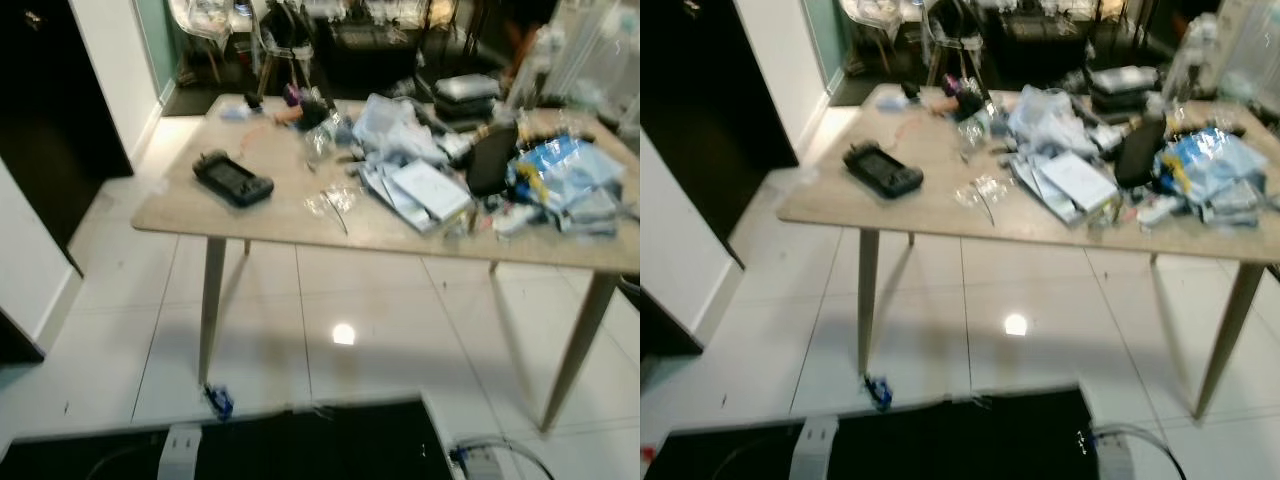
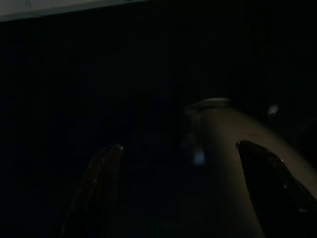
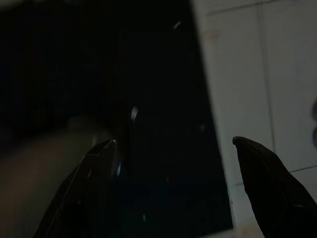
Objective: Picking trash to rubbish bin
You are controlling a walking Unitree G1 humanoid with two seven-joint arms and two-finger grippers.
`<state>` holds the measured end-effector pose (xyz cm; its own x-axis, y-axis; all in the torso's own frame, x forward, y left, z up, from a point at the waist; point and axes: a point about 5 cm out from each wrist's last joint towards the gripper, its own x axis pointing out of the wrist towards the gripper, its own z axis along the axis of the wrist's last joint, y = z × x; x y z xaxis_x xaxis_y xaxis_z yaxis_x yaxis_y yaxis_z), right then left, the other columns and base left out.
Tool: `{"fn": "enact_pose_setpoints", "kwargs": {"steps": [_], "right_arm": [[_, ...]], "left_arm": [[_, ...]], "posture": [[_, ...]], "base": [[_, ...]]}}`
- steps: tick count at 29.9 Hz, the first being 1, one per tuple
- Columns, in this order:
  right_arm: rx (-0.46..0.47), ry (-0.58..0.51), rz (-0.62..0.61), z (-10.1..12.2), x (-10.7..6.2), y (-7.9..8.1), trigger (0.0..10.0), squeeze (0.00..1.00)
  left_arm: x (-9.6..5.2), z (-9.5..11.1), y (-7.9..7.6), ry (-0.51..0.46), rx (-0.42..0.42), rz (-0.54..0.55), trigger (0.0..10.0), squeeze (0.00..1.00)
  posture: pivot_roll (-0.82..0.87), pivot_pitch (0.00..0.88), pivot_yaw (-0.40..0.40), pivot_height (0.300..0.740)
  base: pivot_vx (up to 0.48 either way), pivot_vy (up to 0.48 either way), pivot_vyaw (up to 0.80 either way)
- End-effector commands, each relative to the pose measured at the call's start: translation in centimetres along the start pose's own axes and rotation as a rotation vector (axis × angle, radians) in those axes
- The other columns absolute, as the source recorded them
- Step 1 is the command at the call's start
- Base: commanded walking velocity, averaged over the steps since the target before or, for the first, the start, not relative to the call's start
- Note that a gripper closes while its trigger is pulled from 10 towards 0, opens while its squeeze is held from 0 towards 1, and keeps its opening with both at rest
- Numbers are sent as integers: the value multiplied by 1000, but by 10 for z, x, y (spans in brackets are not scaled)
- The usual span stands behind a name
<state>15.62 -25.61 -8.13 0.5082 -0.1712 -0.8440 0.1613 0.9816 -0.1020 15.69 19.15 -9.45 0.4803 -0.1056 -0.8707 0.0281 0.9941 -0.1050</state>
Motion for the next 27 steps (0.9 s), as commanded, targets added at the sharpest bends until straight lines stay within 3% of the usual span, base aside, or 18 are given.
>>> {"fn": "enact_pose_setpoints", "kwargs": {"steps": [1,5,11,24,27], "right_arm": [[35,-22,-19,3,0,-1,10000,0],[62,-63,-51,14,1,-7,10000,0],[63,-100,-47,24,2,-4,10000,0],[26,-62,-33,11,1,3,10000,0],[28,-63,-35,11,1,2,10000,0]], "left_arm": [[0,-4,-1,22,11,-4,10000,0],[0,-5,-2,31,19,-14,10000,0],[0,-5,-3,34,23,-26,10000,0],[-1,-11,-2,46,23,-32,10000,0],[-1,-12,-1,51,13,-14,10000,0]], "posture": [[-98,61,5,740],[-101,68,14,740],[-102,83,21,740],[-91,95,10,740],[-91,101,12,740]], "base": [[0,0,0],[0,-62,0],[0,-480,0],[0,-468,0],[0,0,0]]}}
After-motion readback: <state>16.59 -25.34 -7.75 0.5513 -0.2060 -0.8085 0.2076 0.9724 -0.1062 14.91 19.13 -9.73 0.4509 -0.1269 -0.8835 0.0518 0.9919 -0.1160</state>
